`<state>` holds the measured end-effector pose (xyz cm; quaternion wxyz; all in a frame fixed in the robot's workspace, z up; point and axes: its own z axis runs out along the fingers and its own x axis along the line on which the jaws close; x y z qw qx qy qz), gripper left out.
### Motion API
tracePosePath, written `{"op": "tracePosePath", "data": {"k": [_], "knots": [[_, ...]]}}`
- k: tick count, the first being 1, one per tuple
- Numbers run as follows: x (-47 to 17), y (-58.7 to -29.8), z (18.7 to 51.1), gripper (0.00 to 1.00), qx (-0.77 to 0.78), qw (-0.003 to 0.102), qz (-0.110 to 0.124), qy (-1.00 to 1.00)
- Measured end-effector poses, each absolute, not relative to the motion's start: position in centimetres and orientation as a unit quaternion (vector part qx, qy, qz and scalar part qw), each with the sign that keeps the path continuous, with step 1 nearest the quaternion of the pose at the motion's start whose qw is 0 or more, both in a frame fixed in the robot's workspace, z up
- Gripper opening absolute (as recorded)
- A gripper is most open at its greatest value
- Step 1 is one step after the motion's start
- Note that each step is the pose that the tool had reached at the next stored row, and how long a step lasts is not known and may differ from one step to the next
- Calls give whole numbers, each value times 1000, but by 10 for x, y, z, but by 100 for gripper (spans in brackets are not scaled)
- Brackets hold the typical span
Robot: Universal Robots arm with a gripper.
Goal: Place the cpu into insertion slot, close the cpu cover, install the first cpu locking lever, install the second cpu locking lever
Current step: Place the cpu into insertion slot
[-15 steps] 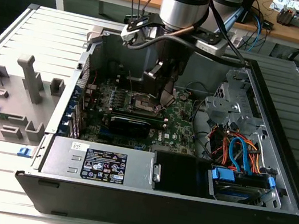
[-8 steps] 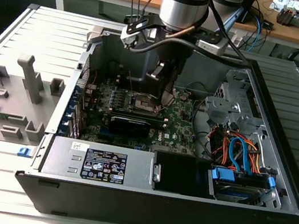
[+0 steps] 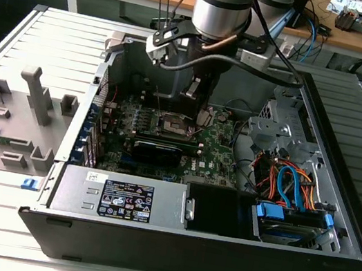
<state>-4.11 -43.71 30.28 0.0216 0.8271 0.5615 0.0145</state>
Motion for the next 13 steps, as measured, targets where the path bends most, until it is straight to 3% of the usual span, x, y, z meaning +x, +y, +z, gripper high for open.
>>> {"op": "tracePosePath", "data": {"k": [6,11,13], "knots": [[-41,-437,301,55,786,18,17,617],[-41,-437,300,55,756,1,-2,654],[-41,-437,300,55,746,-2,-5,666]]}}
